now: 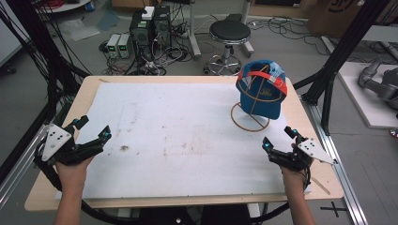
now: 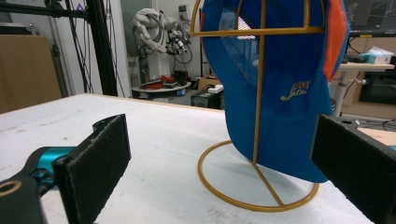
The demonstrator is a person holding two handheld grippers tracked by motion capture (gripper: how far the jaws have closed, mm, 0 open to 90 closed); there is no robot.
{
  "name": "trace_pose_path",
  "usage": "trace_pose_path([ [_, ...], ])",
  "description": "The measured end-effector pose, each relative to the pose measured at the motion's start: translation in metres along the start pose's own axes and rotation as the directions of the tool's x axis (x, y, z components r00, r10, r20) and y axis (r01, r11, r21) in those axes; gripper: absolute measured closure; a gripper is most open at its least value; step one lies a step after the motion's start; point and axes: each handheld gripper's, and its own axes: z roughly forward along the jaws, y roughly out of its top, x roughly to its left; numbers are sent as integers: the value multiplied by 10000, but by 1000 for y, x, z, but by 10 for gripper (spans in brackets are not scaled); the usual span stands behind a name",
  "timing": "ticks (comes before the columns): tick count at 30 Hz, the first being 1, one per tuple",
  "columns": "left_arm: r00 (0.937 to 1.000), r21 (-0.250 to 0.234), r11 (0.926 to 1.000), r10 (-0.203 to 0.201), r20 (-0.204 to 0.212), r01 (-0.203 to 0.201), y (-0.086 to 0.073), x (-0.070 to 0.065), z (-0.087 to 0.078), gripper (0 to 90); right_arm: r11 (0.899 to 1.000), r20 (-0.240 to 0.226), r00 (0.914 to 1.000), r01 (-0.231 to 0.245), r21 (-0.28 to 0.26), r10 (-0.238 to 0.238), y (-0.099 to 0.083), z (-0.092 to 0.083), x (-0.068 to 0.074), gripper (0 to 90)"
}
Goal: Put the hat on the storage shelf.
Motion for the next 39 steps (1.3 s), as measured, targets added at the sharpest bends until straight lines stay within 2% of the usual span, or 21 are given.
trace_pose_path([
  [39,9996,-209,9998,-77,-275,71,-7,8,-7,181,9998,-45,9999,157,-139,-158,5,-1,2,48],
])
